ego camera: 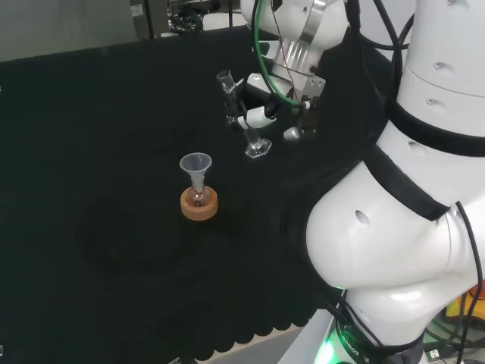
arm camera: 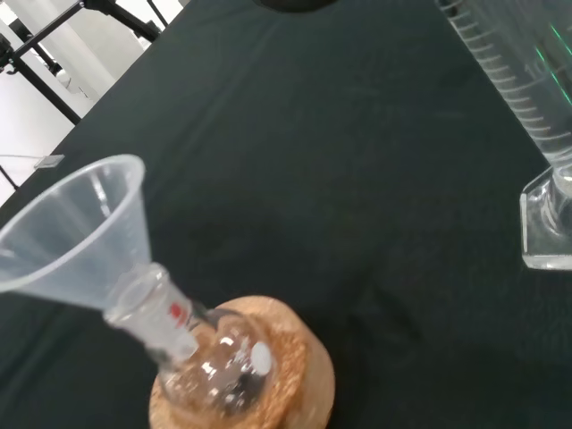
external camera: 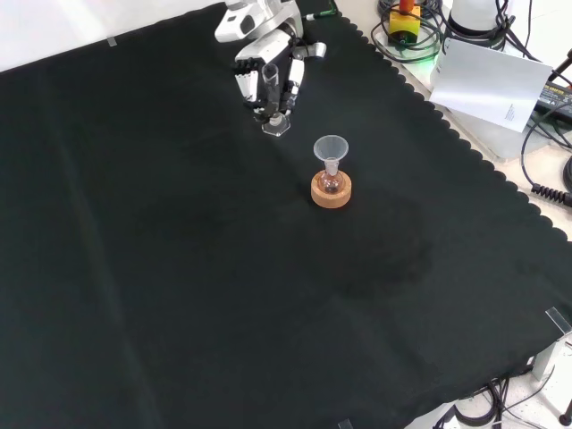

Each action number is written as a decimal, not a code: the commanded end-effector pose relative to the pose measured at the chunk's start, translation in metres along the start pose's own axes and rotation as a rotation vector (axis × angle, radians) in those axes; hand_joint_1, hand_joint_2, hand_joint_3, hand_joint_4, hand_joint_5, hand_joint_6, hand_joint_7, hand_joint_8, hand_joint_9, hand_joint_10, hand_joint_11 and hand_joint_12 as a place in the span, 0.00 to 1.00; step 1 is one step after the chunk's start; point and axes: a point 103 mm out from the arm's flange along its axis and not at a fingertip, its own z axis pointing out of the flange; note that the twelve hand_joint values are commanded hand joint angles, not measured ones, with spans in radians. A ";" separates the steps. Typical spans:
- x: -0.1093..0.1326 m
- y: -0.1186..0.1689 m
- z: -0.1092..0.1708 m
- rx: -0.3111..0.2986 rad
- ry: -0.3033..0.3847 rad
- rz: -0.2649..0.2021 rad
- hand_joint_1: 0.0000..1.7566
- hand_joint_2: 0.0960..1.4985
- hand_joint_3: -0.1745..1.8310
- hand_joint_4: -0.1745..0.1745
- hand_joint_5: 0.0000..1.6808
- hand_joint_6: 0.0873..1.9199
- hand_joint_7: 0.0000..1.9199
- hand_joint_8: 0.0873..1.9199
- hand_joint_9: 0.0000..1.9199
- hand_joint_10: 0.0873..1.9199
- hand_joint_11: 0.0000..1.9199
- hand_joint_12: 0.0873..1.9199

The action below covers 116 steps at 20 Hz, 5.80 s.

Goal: Pour the water from the graduated cylinder into the round-bottom flask.

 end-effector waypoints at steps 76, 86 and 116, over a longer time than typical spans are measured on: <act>0.066 -0.061 0.020 0.803 -0.457 0.224 0.66 0.74 0.08 0.00 0.58 0.52 0.73 0.04 0.80 0.00 0.74 0.28; 0.068 -0.053 0.017 0.857 -0.482 0.252 0.66 0.74 0.08 0.00 0.58 0.52 0.73 0.04 0.80 0.00 0.74 0.28; 0.074 -0.046 0.008 0.968 -0.556 0.349 0.66 0.74 0.08 0.00 0.58 0.52 0.73 0.03 0.80 0.00 0.74 0.28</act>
